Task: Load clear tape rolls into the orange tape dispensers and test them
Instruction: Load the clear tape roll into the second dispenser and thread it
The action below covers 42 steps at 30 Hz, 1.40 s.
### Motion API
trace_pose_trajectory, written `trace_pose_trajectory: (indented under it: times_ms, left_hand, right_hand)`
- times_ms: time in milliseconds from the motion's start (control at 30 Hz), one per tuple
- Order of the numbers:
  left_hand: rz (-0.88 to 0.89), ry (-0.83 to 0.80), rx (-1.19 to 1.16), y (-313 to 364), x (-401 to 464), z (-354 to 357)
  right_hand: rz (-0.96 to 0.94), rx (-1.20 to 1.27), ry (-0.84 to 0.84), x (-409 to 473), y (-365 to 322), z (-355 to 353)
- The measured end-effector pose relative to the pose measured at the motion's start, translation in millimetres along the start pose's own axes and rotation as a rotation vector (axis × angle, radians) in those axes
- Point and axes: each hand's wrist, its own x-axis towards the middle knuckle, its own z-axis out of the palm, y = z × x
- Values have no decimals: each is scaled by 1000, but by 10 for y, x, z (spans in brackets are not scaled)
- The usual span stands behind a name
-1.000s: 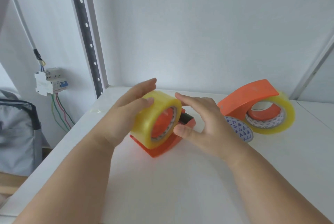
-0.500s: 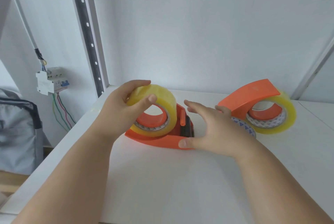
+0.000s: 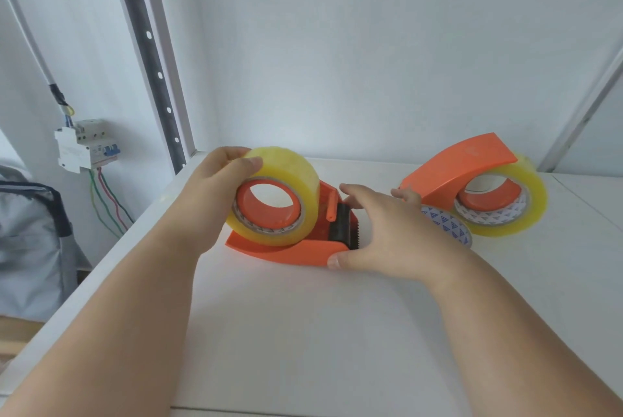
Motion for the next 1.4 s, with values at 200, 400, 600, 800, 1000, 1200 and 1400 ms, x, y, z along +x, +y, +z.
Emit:
trace_pose_trajectory:
  times_ms: [200,400,600,800,1000,1200,1400]
  left_hand:
    - [125,65,148,-42,-39,40]
    - [503,94,373,-22,-126,129]
    - [321,133,279,2,-88,132]
    - [337,136,316,27,-95,161]
    - [363,129,339,47,-117,177]
    - [372,132,353,45,-131,176]
    - [421,117,373,34,-150,171]
  right_hand:
    - [0,22,3,6,-1,8]
    - [-14,27,10,11,8,15]
    - [17,58,6,60,50,44]
    - [31,64,5,93,97,69]
    - [26,71,-26,117,132,63]
    - [-40,189,82,122,176,-92]
    - [84,4,98,39,400,-175]
